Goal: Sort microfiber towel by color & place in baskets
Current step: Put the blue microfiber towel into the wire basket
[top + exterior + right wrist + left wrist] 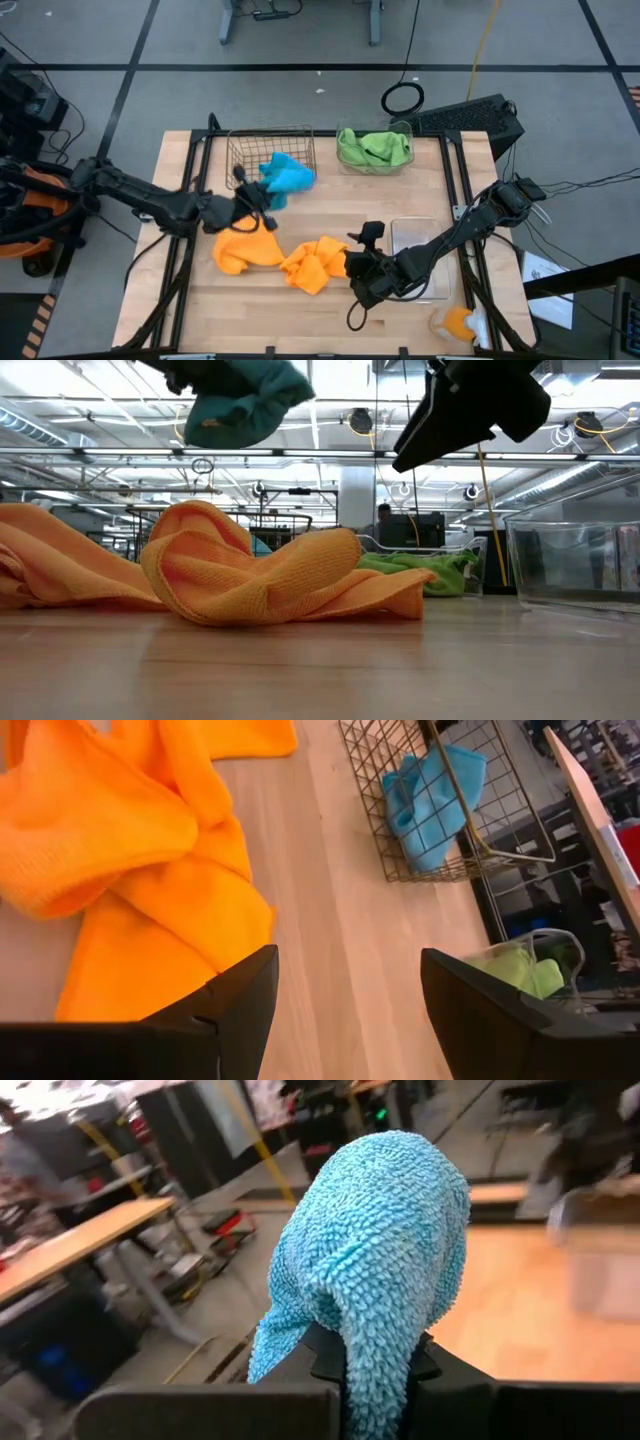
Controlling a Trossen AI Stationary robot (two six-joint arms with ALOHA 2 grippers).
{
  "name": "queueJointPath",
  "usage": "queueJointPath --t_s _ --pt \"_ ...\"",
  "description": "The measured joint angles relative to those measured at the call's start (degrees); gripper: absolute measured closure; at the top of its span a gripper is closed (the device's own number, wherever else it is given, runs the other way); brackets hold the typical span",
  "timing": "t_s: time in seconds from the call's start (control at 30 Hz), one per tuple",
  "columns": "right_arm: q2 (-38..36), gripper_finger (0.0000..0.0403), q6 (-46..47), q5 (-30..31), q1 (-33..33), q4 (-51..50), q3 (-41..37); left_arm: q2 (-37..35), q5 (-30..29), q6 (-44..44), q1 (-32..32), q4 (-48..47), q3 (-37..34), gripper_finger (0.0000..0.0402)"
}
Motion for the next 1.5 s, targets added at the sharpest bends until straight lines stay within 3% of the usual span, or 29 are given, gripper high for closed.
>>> queueJointPath --t_s 0.1,0.33,0.53,0.67,0.73,0.93,1.07,1.23,1.5 --pt "0.00 0.0167 -0.48 0.02 -0.01 1.13 0.00 -1.59 3.02 -1.63 4.34 -5.74 0.00 0.0377" --pt "0.00 0.0167 -2.35 0.00 -0.03 2.74 -0.02 -1.90 16.33 -5.08 16.07 -13.85 0.00 0.0377" --pt "0.00 0.0167 -2.98 0.02 -0.58 2.74 -0.02 -1.90 19.62 0.94 28.07 -15.75 0.00 0.0376" --pt "0.00 0.0167 -2.34 0.02 -0.67 2.74 -0.02 -1.38 33.29 -0.14 36.95 -21.29 0.00 0.0376" --pt "0.00 0.0167 -2.13 0.02 -0.67 2.80 -0.02 -0.90 36.71 -1.23 40.50 -24.04 0.00 0.0376" --pt "0.00 0.0167 -2.33 0.02 -0.76 2.96 -0.02 -0.41 36.98 -1.77 47.79 -26.76 0.00 0.0372" --pt "0.00 0.0167 -2.37 0.07 -1.17 3.48 -0.02 -0.41 38.43 -1.78 50.24 -25.12 0.00 0.0344" --pt "0.00 0.0167 -2.37 0.17 -2.43 4.46 -0.02 0.23 42.96 -2.06 50.89 -24.94 0.00 0.0302" --pt "0.00 0.0167 -2.41 0.02 -2.70 4.86 -0.02 2.06 42.07 -4.81 50.89 -25.37 0.00 0.0247"
